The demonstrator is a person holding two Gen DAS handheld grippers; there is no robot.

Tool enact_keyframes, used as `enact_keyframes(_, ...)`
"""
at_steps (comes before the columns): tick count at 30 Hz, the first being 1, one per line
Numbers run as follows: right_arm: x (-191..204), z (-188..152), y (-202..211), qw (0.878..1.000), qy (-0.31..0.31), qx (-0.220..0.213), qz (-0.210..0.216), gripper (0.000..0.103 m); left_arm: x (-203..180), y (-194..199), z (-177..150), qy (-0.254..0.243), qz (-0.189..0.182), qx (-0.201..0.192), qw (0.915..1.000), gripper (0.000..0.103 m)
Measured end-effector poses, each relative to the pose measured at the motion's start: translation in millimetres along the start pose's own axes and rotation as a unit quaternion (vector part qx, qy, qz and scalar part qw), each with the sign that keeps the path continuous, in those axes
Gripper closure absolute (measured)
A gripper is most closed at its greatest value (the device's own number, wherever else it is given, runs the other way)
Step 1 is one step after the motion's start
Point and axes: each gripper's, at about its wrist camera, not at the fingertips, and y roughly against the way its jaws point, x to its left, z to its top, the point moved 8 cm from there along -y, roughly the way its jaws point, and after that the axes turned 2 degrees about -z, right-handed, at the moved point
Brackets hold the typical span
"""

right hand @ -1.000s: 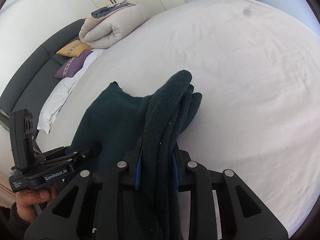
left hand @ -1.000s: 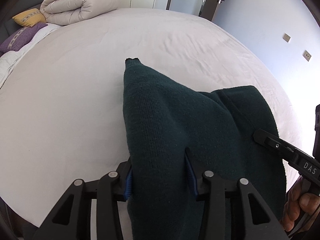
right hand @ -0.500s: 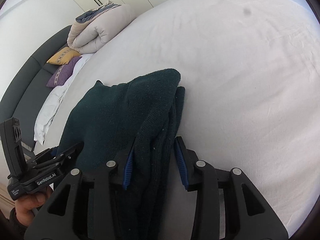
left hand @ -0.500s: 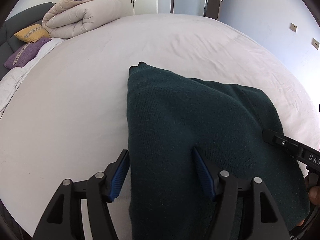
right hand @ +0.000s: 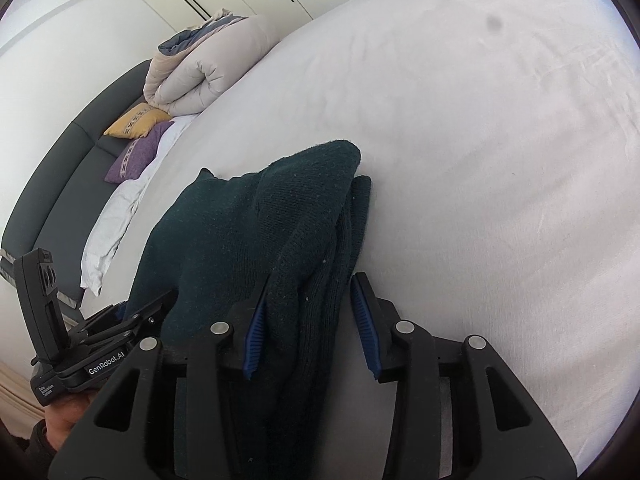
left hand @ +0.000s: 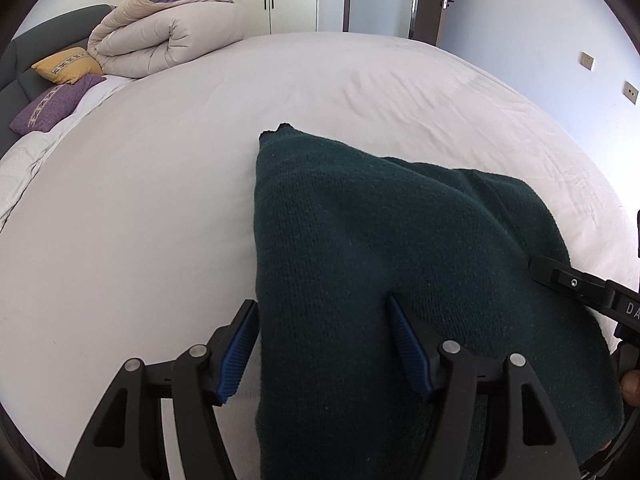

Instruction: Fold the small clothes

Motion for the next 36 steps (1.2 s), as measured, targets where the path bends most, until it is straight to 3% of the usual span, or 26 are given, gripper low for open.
enact_keyframes(4,2,-1,24,0.999,-0.011,-0.018,-0.024,0.058,1,1,-1,0.006,-0.003,-0.002,1.0000,0.031)
enact_keyframes(6,-1,-4,42,0.998,-0.009,-0.034,-0.052,0.056,4,2,-1,0.012,0.001,-0.004,0.9999,0.026)
enact_keyframes(9,3,-6,80,0.993,0.014,-0.071,-0.098,0.056,13,7,-3,0.045,-0.013,-0.005,0.9989,0.016)
enact_keyframes(12,14,-2,129,0.982,0.043,-0.124,-0.133,0.054,18,25,-8,0.073,-0.029,0.004,0.9969,0.016)
enact_keyframes(14,25,3,167,0.972,0.063,-0.168,-0.154,0.046,18,53,-10,0.061,0.000,-0.027,0.9978,0.012)
enact_keyframes(16,40,9,206,0.955,0.086,-0.226,-0.174,0.033,16,91,-9,0.047,0.018,-0.082,0.9954,0.000)
enact_keyframes(20,76,12,282,0.907,0.118,-0.355,-0.191,0.000,15,183,0,0.018,0.066,-0.209,0.9754,0.000)
enact_keyframes(23,107,7,325,0.874,0.141,-0.432,-0.174,0.000,21,259,14,0.005,0.116,-0.298,0.9476,0.000)
enact_keyframes(26,135,3,349,0.865,0.165,-0.453,-0.138,0.000,21,317,26,0.006,0.174,-0.335,0.9258,0.000)
enact_keyframes(28,145,0,362,0.869,0.161,-0.456,-0.107,0.000,19,341,29,0.008,0.183,-0.349,0.9189,0.000)
enact_keyframes(31,148,0,376,0.869,0.139,-0.467,-0.088,0.000,14,359,21,-0.010,0.197,-0.389,0.9000,0.000)
enact_keyframes(32,148,-1,380,0.868,0.132,-0.470,-0.094,0.000,14,355,20,-0.018,0.209,-0.385,0.8990,0.000)
enact_keyframes(33,146,-2,384,0.868,0.126,-0.470,-0.099,0.000,17,344,19,-0.016,0.223,-0.364,0.9044,0.000)
enact_keyframes(36,140,-4,377,0.873,0.125,-0.457,-0.114,0.000,30,303,17,0.002,0.206,-0.269,0.9407,0.000)
